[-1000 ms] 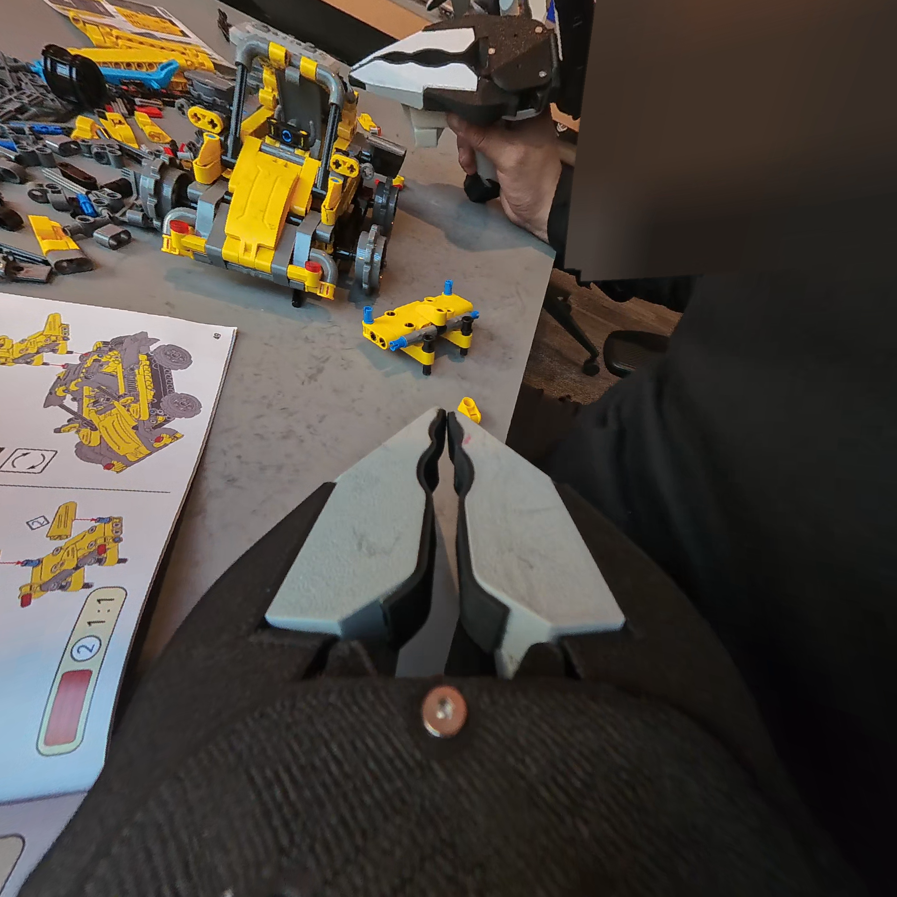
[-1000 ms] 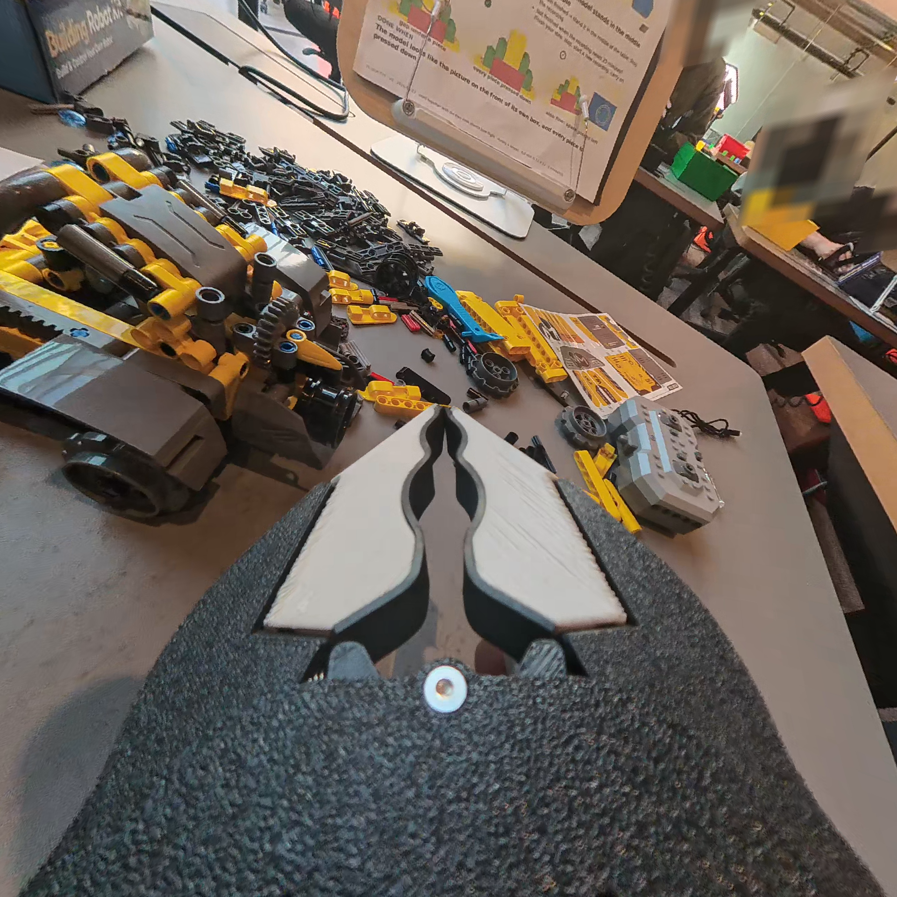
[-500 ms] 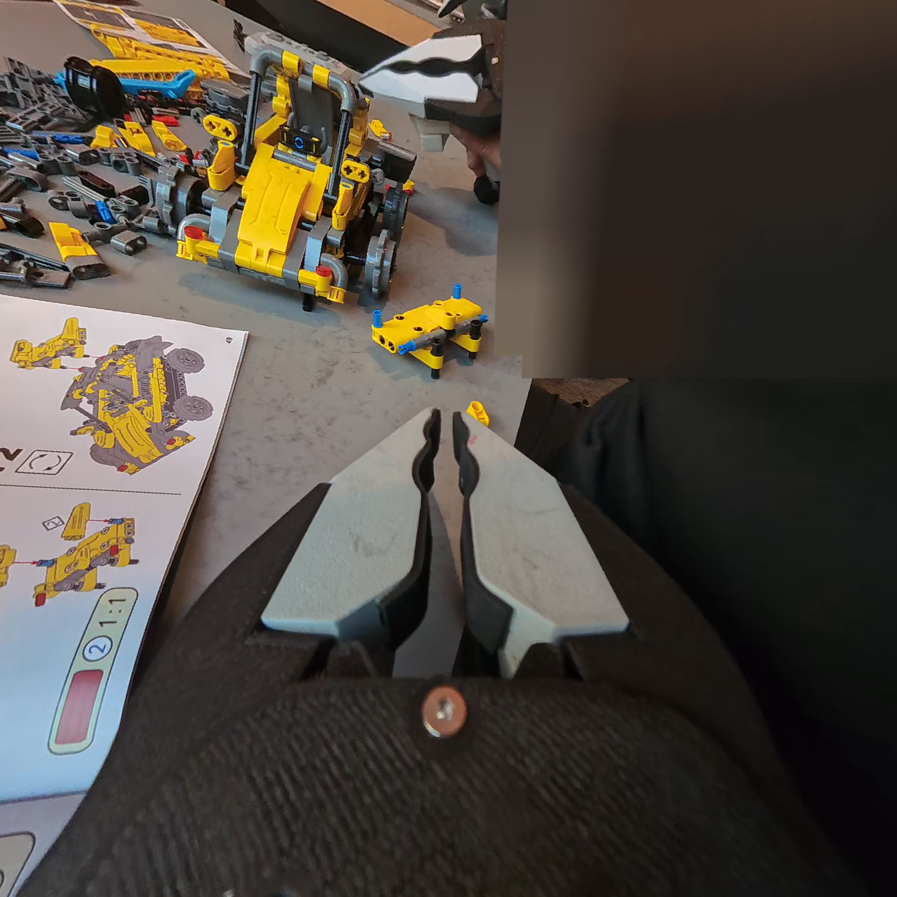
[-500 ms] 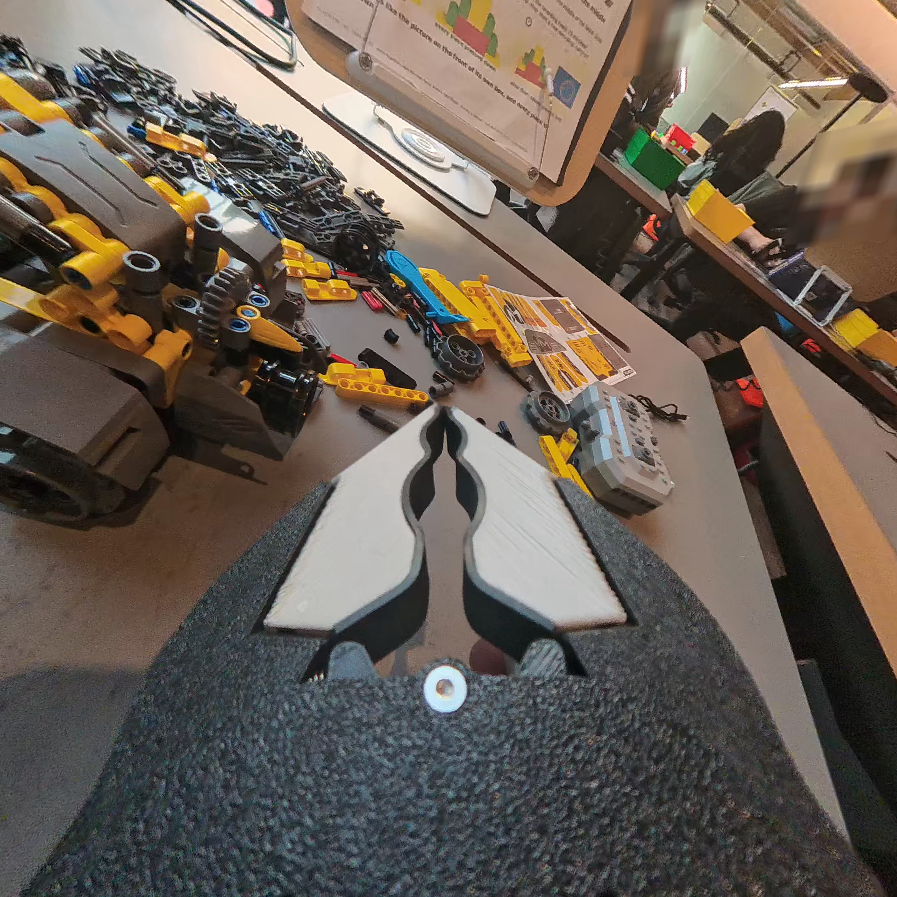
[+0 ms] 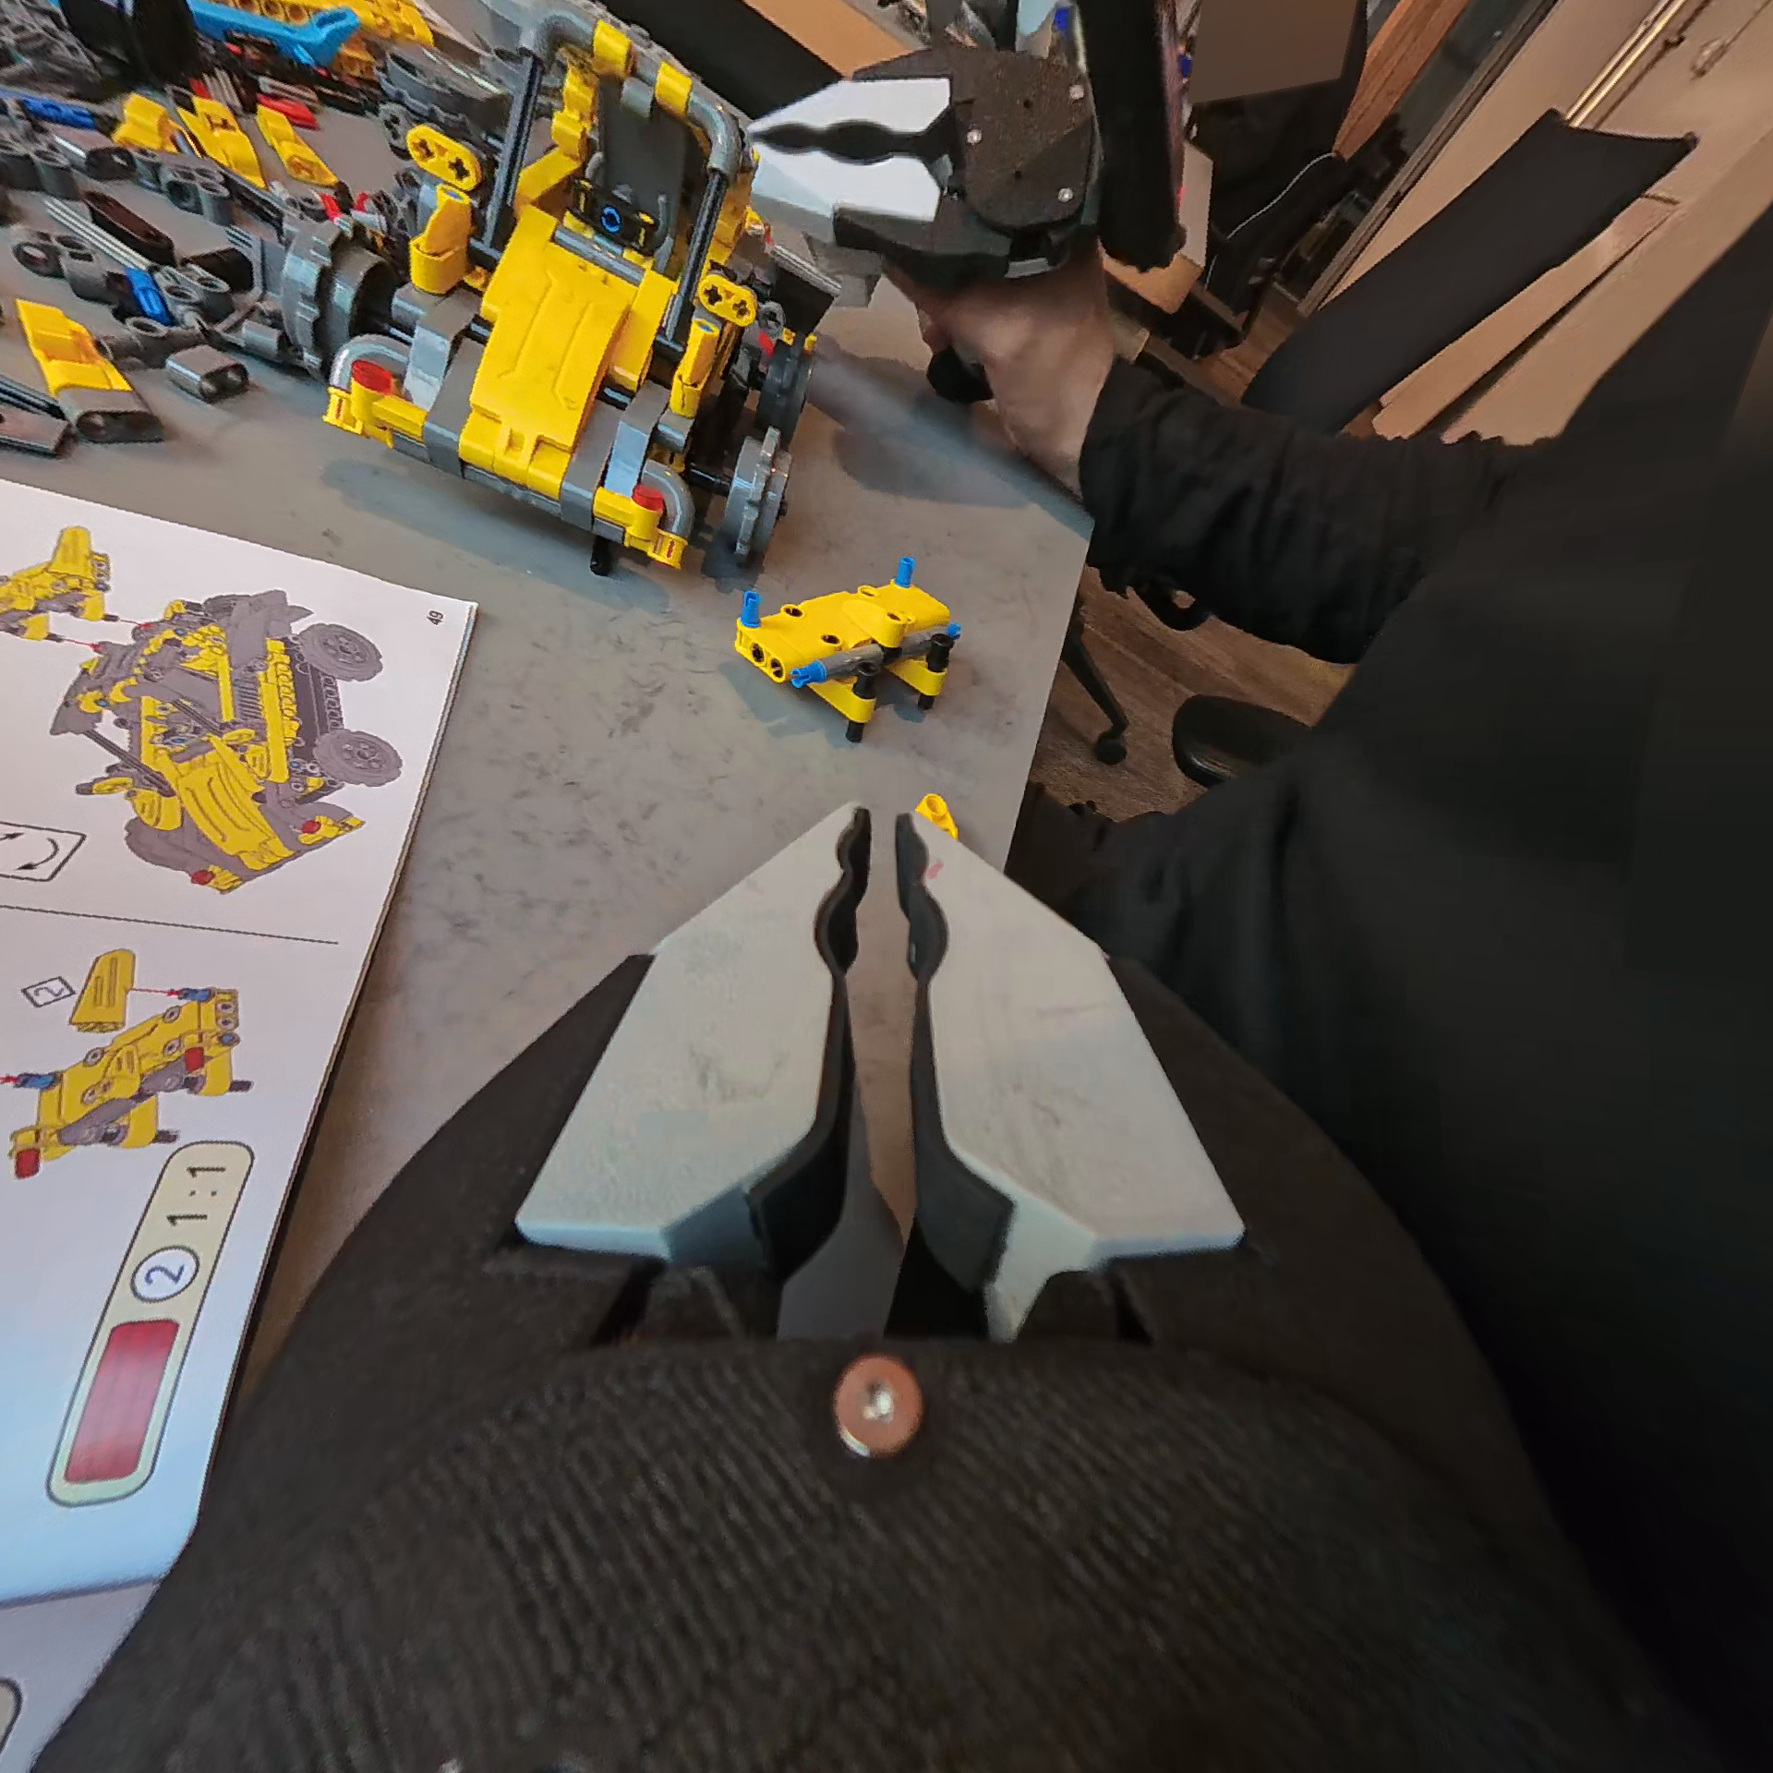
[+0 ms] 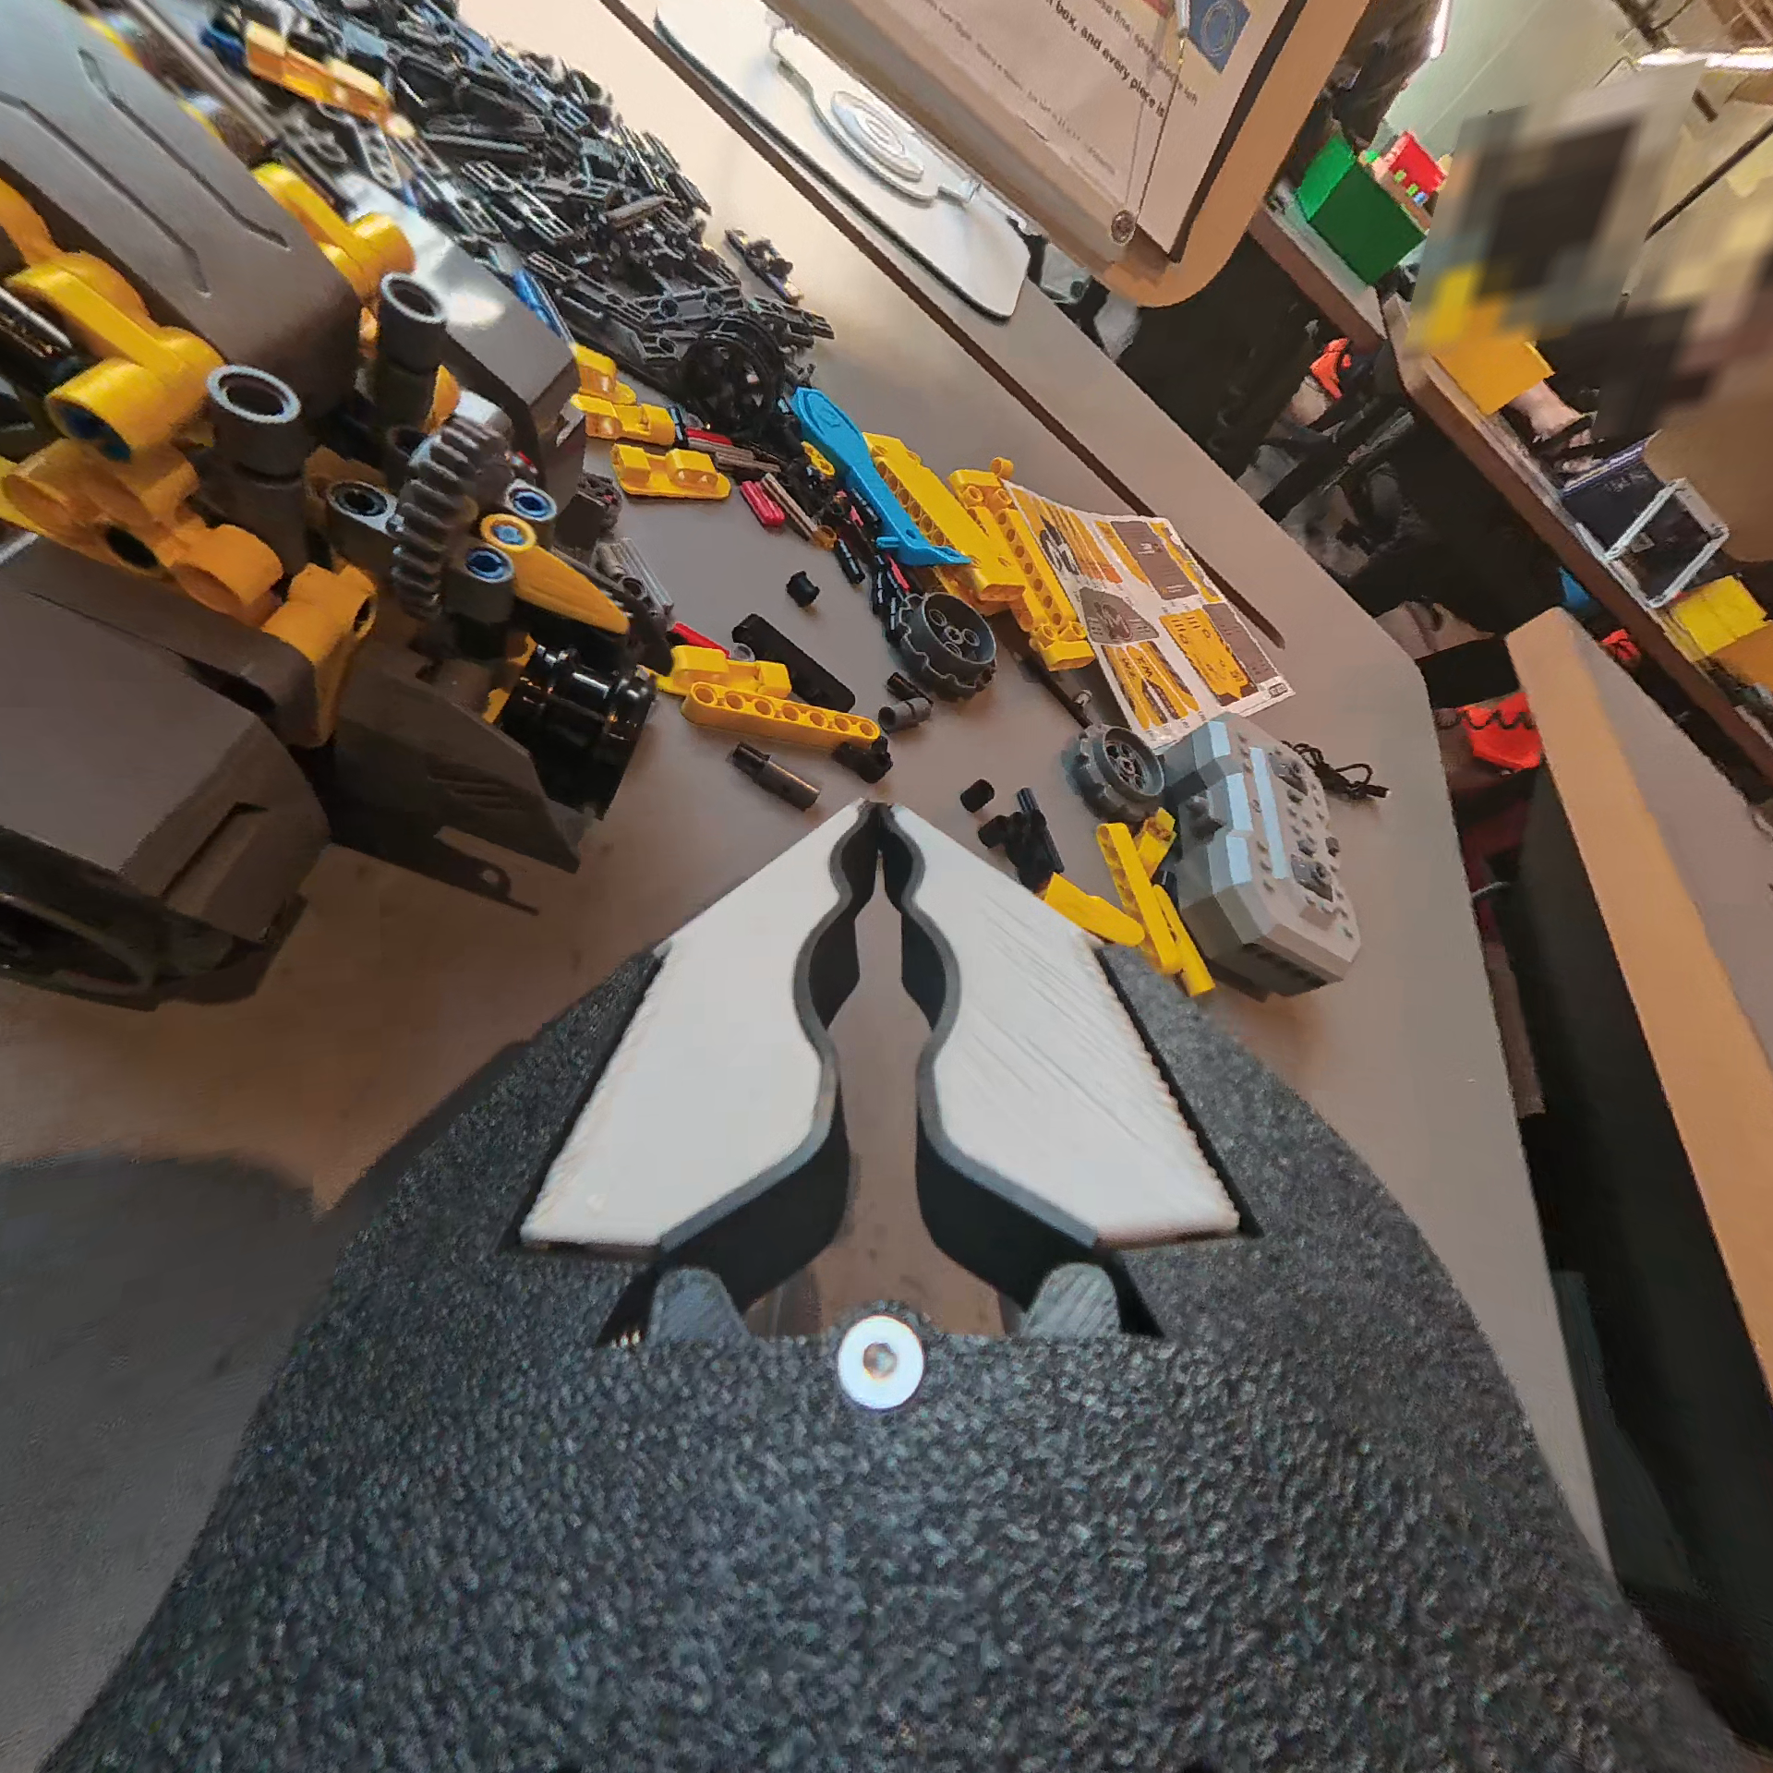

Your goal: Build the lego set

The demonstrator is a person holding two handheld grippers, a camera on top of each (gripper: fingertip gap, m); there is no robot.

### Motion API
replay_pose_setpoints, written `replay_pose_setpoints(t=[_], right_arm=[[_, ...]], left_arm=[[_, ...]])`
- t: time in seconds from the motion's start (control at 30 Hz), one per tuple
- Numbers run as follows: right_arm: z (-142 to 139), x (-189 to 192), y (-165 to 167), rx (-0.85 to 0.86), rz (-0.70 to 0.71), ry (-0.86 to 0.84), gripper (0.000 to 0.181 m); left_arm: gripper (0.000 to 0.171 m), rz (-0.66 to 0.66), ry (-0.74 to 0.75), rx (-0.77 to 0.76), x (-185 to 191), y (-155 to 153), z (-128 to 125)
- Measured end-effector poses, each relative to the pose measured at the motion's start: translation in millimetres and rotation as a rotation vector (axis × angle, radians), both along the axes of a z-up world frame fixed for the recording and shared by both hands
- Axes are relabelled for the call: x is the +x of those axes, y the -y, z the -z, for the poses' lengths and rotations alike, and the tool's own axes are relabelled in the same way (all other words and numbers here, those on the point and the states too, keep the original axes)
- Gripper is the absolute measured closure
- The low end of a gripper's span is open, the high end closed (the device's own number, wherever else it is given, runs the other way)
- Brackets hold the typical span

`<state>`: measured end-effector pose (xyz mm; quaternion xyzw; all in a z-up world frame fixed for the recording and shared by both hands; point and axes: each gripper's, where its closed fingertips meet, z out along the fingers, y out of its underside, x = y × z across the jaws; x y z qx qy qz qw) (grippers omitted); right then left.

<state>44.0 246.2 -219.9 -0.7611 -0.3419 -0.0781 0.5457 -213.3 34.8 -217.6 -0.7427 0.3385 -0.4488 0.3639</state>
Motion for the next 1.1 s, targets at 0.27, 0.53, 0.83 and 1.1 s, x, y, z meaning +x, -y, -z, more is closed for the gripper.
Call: replay_pose_setpoints(t=[0.27, 0.53, 0.83, 1.1], right_arm=[[21.2, 12.4, 33.3, -0.360, -0.165, -0.165, 0.165], [26.6, 2.5, 66.6, -0.480, -0.329, -0.127, 0.168], [42.9, 3.3, 62.9, -0.557, -0.374, 0.002, 0.168], [44.2, -2.8, 68.6, -0.645, -0.401, -0.154, 0.177]], left_arm=[[0.161, 0.033, -0.003, -0.088, 1.2, 2.8, 5.2], [0.159, 0.050, -0.021, -0.037, 2.6, 7.2, 5.3], [0.144, -0.028, -0.044, 0.018, -1.9, 1.2, 4.7], [0.142, -0.062, -0.113, 0.289, 7.4, 1.6, -17.0]])
